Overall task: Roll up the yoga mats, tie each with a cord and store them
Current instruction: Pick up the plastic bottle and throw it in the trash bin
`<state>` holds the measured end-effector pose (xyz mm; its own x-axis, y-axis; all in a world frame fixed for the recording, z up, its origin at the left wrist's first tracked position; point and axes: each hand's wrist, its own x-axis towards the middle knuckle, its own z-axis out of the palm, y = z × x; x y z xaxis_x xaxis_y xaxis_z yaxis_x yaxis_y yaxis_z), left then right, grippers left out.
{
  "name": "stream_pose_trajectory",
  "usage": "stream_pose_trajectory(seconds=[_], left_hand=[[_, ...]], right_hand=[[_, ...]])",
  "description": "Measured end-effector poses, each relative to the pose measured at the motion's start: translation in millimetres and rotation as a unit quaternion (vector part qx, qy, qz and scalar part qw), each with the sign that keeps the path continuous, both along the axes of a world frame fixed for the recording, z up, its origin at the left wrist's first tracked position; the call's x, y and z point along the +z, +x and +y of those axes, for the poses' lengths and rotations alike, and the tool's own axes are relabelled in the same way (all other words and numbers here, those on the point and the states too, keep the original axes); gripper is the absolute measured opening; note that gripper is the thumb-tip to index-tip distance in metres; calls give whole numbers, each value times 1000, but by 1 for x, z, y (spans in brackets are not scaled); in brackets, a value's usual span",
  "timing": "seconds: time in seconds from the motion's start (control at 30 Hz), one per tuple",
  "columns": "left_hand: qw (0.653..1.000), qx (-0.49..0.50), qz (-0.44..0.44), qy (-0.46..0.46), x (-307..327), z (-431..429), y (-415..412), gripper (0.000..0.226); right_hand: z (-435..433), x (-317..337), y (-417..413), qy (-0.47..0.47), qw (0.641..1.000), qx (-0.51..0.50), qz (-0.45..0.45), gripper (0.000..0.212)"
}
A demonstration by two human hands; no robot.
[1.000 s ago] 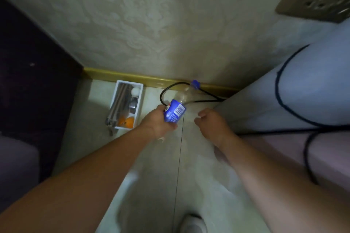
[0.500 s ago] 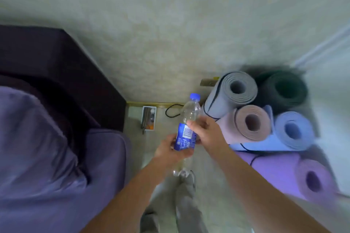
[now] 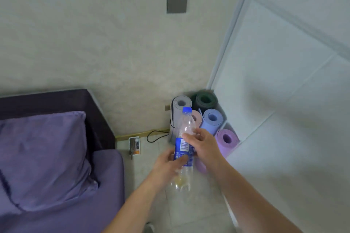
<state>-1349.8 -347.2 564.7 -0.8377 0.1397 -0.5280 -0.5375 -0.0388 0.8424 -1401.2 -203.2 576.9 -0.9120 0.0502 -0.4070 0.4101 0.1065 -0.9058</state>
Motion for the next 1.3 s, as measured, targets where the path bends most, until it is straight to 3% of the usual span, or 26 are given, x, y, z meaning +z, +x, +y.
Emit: stream_pose_trajectory(seconds=[0.1, 0.23, 0.37, 0.5, 0.6, 0.9, 1.07, 1.2, 1.3], left_hand=[[1000, 18, 14, -2, 18, 20, 50, 44], [997, 59, 37, -13, 37, 46, 118, 39], [995, 93, 42, -23, 57, 59, 192, 38], [994, 93, 45, -36, 69, 65, 253, 24], [995, 69, 43, -57, 73, 66, 292, 20], [995, 12, 64, -71, 66, 33, 414, 41], [995, 56, 56, -63, 61, -4, 502, 19], [989, 129, 42, -54, 54, -36, 575, 34], [978, 205, 23, -38, 48, -56, 631, 43]], right_hand=[[18, 15, 42, 22, 999, 42, 23, 69], [38, 31, 100, 17, 996, 69, 52, 51], [45, 53, 168, -8, 992, 101, 73, 21], [53, 63, 234, -44, 992, 94, 71, 31], [60, 64, 280, -57, 994, 70, 67, 18], [35, 48, 412, -50, 997, 42, 49, 62], [-5, 57, 496, -61, 995, 65, 44, 37], [-44, 56, 553, -72, 990, 115, 26, 35], [-78, 51, 589, -64, 977, 203, 21, 15]])
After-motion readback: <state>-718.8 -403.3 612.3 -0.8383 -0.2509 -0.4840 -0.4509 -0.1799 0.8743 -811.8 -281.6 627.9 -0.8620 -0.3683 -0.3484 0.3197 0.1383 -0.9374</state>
